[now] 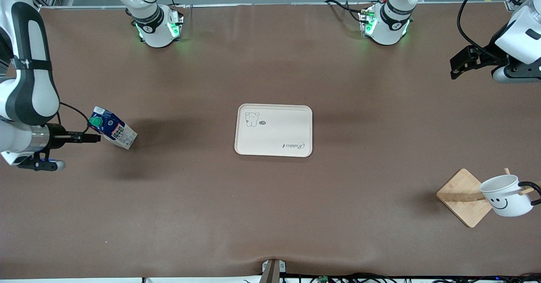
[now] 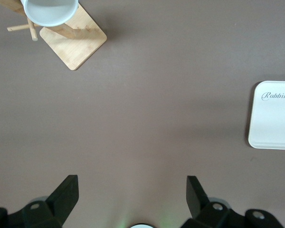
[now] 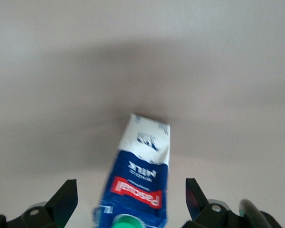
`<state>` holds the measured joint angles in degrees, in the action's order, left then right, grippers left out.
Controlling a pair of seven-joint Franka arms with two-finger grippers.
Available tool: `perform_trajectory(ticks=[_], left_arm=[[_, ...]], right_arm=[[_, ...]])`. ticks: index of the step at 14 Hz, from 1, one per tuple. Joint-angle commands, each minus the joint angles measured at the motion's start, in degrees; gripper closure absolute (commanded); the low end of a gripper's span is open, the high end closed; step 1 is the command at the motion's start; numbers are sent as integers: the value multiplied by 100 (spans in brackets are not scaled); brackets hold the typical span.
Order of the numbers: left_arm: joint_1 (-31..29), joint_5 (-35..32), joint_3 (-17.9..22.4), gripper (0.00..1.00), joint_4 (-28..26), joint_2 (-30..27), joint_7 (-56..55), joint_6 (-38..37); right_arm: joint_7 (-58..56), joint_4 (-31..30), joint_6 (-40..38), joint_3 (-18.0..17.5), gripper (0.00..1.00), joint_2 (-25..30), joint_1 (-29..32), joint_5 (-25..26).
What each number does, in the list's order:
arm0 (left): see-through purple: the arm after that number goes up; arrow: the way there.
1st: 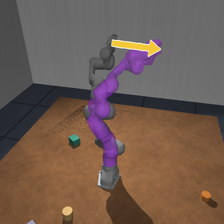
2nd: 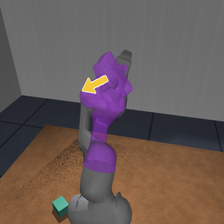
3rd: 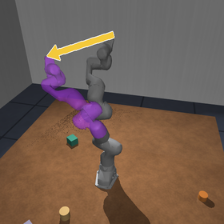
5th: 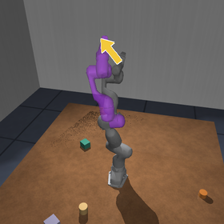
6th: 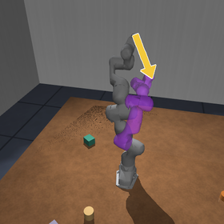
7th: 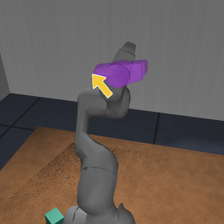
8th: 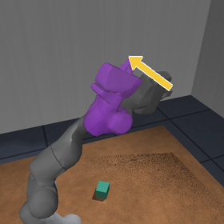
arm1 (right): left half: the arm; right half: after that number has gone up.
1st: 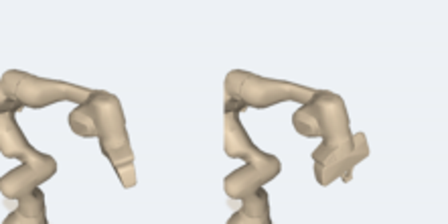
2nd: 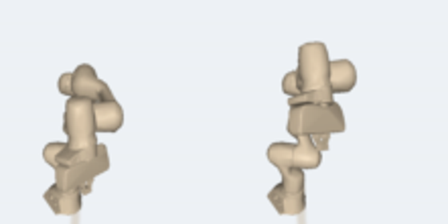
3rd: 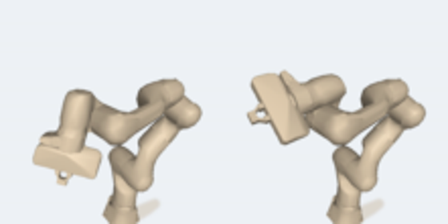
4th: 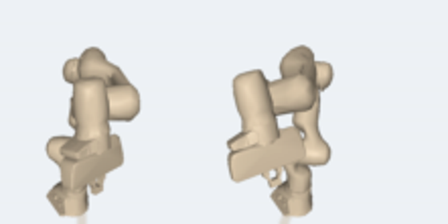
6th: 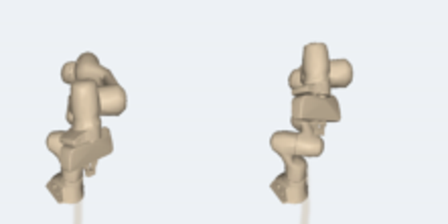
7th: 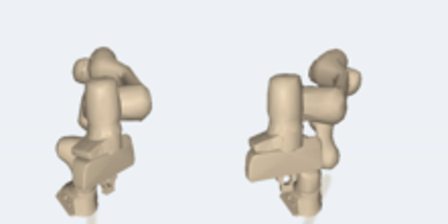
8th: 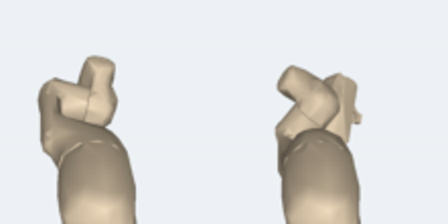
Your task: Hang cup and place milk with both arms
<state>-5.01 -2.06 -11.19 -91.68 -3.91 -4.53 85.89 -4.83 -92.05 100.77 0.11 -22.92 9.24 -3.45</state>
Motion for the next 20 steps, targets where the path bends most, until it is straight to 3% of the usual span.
perform_trajectory(ticks=[1, 5, 7, 9, 12, 14, 17, 20], left_arm=[[0, 66, 56, 0, -52, -40, -4, 42], [-18, 48, 73, 0, 141, 39, -13, 42], [-27, 39, 73, 0, 151, 39, -48, 33], [-18, -4, 82, 0, 238, 48, -118, 15], [-27, -22, 91, 0, 256, 48, -110, -28], [-71, -40, 82, 0, 239, 13, -57, -37], [-79, -40, 82, 0, 265, 31, -31, -37], [-79, -49, 91, 0, 274, 31, -31, -37]], right_arm=[[-52, 974, 57, -37, 0, -221, -159, -200], [-35, 2006, -161, -28, 0, -179, -458, -95], [9, 1999, -669, -37, 0, 354, -537, -86], [9, 1867, -1862, -19, 0, 1023, -538, -77], [9, 1420, -2499, 16, 0, 1788, -450, -60], [26, 754, -2562, -10, 0, 2411, -502, 412], [26, -642, -1555, -20, 0, 3300, -617, 530], [-9, -526, -1472, -2, 0, 3224, -582, 485]])
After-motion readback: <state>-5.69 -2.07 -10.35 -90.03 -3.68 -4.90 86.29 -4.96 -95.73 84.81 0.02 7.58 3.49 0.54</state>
